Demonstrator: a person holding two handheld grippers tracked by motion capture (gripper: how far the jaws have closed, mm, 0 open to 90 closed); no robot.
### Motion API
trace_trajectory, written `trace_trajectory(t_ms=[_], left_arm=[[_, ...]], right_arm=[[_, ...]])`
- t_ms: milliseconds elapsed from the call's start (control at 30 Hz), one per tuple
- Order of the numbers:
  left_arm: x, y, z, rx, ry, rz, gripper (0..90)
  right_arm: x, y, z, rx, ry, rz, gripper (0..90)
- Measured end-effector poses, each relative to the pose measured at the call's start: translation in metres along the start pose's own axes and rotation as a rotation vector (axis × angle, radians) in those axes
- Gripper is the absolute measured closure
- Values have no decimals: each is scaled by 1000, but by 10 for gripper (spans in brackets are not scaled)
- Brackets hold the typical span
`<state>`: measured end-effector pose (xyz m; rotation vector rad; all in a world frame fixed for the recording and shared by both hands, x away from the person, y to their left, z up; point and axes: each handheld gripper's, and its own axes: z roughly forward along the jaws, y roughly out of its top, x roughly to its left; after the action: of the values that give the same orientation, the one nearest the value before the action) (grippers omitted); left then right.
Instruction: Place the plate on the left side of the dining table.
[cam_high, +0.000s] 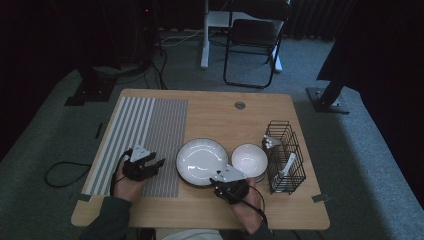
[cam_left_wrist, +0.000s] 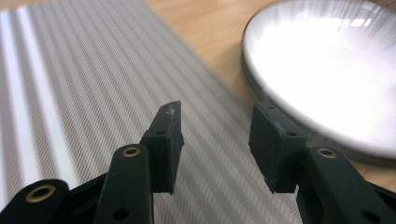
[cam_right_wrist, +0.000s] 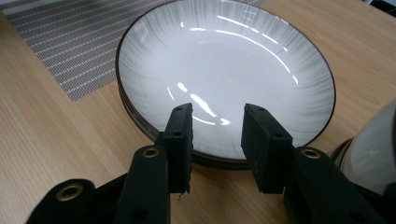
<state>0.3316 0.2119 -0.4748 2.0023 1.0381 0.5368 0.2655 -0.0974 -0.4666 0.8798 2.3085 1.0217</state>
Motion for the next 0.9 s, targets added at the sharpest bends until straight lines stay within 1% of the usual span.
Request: trace_trajectory(t_ms=[33,167,233,300,367,433,567,700,733,833,900], left_arm=[[0,0,0,0,0,0,547],[-5,23,11,-19,-29,26,546],[-9,33,16,-17,-23,60,542],[-13,42,23,-19,-31,83,541],[-15,48,33,-10,-40,95,540],[-16,53,44,16,-48,102,540],[-19,59,63,50,-71,99,553],[-21,64,78,81,-93,96,568],[-20,66,84,95,-90,90,569],[-20,69,93,123,-92,89,570],[-20,71,98,143,-99,92,583]], right_arm=[[0,-1,0,3,-2,1,637],[-1,-5,2,13,-4,5,640],[-2,-7,3,19,0,10,639],[-2,-8,3,21,0,13,639],[-2,-10,5,27,1,19,640],[-3,-11,6,21,3,22,639],[-3,-11,7,19,6,24,639],[-2,-11,7,20,6,25,639],[-2,-11,7,21,6,23,639],[-1,-11,9,33,-5,14,643],[0,-11,9,34,-4,18,645]])
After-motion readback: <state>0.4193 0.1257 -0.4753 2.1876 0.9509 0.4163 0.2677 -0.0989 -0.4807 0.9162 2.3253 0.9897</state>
